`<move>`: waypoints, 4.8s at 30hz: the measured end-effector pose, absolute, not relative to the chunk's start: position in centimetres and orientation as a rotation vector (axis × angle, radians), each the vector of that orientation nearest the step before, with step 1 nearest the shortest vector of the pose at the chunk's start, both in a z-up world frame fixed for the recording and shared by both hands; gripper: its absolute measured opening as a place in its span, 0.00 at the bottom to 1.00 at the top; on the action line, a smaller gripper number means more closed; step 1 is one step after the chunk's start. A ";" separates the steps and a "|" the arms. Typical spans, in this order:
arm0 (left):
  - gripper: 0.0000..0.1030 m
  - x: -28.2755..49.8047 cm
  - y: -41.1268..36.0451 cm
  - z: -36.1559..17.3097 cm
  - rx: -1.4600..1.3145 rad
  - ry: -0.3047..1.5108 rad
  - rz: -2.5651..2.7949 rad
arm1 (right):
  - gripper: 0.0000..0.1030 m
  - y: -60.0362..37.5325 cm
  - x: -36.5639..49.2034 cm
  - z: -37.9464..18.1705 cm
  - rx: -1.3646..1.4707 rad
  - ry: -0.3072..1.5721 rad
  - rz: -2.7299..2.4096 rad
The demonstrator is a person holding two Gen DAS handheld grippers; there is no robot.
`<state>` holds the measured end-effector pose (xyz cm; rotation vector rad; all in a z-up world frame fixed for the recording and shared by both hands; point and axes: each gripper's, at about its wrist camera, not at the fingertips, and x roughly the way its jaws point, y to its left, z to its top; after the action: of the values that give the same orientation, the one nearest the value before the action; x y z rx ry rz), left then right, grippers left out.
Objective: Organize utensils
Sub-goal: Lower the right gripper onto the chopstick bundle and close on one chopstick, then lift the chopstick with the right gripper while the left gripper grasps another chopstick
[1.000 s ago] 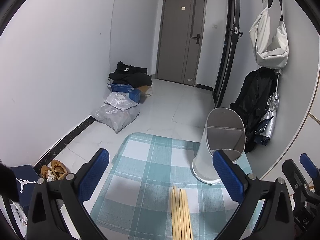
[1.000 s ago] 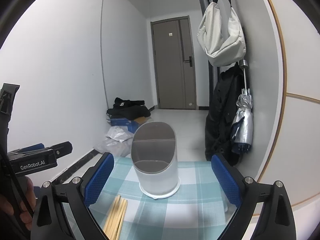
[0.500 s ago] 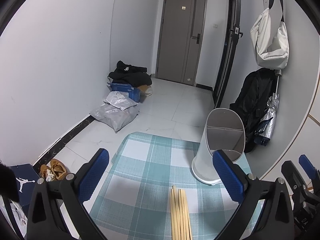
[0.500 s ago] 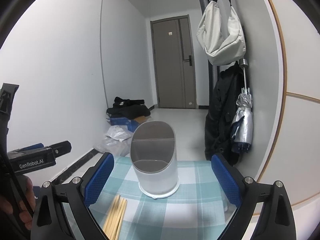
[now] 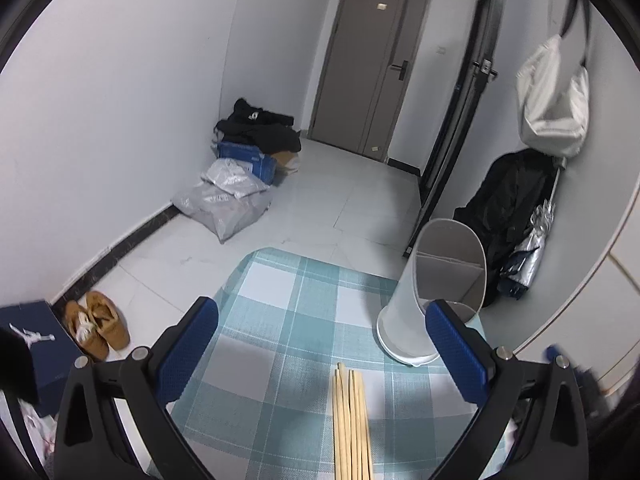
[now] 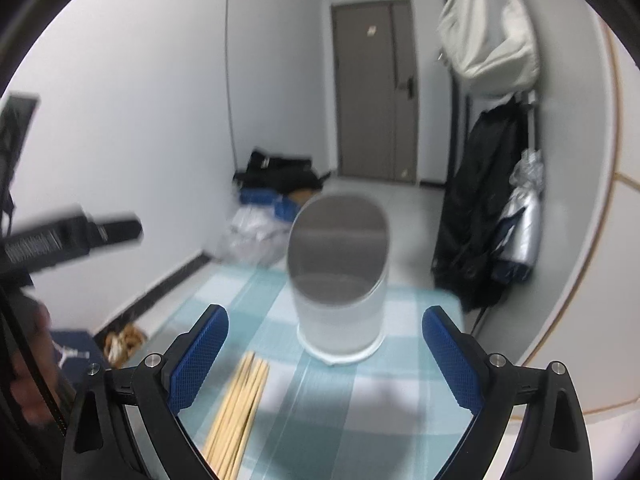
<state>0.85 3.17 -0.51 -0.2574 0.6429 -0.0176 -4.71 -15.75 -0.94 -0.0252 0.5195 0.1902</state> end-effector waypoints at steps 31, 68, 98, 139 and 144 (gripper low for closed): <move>0.99 2.6 11.4 -2.3 -0.427 0.769 0.059 | 0.37 -7.5 4.0 -13.0 -0.220 1.177 0.298; 0.99 2.7 11.9 -3.4 -0.386 0.805 0.110 | 0.14 -8.2 6.2 -14.0 -0.200 1.211 0.268; 0.87 4.3 2.1 -12.5 -0.055 1.324 -0.099 | 0.04 -22.1 2.9 -8.0 0.474 0.834 0.354; 0.02 5.8 -0.8 -8.7 -0.132 1.058 -0.138 | 0.04 -22.6 -1.4 -4.5 0.343 0.683 0.339; 0.02 2.9 -0.8 -4.4 -0.191 0.905 -0.200 | 0.04 -21.4 -3.1 -3.4 0.276 0.600 0.331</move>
<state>2.85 -0.81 -4.39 -0.1915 0.9050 -0.1999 -3.05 -21.43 -3.40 0.2761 0.5997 0.3310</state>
